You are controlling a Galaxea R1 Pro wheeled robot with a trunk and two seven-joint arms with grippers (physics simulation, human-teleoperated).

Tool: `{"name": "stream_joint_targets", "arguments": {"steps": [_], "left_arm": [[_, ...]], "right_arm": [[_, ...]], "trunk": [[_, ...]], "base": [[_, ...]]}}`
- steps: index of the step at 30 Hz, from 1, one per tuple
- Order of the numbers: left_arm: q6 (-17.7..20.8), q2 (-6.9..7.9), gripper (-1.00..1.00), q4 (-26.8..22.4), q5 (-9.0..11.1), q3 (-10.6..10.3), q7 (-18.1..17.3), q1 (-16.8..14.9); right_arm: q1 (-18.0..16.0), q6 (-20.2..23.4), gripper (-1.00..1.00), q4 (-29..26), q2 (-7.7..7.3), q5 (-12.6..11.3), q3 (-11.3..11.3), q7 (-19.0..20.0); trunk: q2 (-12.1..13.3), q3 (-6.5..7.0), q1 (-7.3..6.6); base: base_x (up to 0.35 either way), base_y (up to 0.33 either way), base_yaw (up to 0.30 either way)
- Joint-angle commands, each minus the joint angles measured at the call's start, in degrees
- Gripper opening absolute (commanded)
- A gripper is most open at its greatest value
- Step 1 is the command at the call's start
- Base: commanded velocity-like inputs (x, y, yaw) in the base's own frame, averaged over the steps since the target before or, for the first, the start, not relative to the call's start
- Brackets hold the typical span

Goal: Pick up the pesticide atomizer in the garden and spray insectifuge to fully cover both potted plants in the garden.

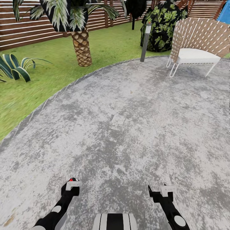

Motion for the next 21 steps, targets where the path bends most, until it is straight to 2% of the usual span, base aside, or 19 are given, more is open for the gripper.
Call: {"name": "stream_joint_targets", "arguments": {"steps": [1,21], "left_arm": [[-0.16,0.00,-1.00,0.07,-0.18,0.05,-0.03,-0.02],[0.80,0.09,-1.00,0.73,-0.18,0.04,0.13,-0.02]], "right_arm": [[-0.01,-0.15,1.00,0.02,0.00,0.29,-0.02,0.01],[-0.01,-0.22,1.00,0.11,0.15,0.41,0.14,-0.04]], "trunk": [[0.00,0.20,-0.03],[0.27,4.63,-0.55]], "base": [[0.000,0.000,0.000],[0.000,0.000,0.000]]}}
